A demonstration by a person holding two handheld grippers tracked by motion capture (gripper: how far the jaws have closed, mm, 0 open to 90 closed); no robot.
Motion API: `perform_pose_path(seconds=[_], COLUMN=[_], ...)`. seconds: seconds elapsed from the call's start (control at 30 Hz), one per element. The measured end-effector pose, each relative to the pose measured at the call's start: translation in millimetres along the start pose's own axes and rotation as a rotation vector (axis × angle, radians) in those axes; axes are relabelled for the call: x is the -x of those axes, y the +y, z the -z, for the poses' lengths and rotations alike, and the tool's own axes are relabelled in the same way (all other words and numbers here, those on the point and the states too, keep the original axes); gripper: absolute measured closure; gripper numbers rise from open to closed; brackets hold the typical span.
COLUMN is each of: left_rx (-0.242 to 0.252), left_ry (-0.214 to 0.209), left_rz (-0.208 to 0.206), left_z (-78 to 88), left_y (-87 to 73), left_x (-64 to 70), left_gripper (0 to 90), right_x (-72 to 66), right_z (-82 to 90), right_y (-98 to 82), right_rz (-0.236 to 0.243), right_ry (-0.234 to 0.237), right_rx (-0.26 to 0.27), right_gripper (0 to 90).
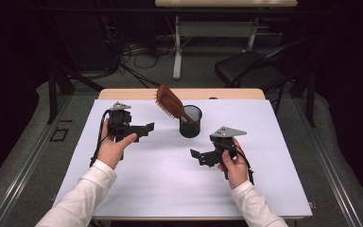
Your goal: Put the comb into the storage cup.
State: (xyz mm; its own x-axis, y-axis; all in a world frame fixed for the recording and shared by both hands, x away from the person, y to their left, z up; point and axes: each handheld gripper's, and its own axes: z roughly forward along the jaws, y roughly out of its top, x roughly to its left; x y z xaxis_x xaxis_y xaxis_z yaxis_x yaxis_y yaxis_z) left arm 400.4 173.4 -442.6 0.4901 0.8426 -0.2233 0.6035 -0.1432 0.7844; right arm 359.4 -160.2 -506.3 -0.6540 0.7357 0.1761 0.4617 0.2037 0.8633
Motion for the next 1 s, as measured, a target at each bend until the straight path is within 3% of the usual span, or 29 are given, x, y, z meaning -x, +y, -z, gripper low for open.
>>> perform_pose_path(seconds=[0.1, 0.5, 0.77, 1.0], left_rx=[0.002, -0.009, -0.004, 0.013], left_ry=[0.011, 0.038, 0.035, 0.02], left_rz=[-0.001, -0.078, -0.087, -0.064], left_z=[1.4, 8.6, 13.9, 19.4], left_y=[-2.4, -16.7, -26.9, -37.6], left_x=[-1.2, 3.7, 6.6, 5.5], left_gripper=[0.4, 0.6, 0.6, 0.6], right_x=[0.3, 2.2, 3.7, 8.9], right_z=[1.8, 14.6, 25.4, 33.8], right_y=[-0.7, -1.7, -7.4, -12.5], right_rz=[0.009, 0.021, 0.029, 0.014], right_ry=[-0.017, -0.051, -0.061, -0.08], right_rx=[-0.013, -0.026, -0.033, -0.026], right_gripper=[0.0, 0.0, 0.0, 0.0])
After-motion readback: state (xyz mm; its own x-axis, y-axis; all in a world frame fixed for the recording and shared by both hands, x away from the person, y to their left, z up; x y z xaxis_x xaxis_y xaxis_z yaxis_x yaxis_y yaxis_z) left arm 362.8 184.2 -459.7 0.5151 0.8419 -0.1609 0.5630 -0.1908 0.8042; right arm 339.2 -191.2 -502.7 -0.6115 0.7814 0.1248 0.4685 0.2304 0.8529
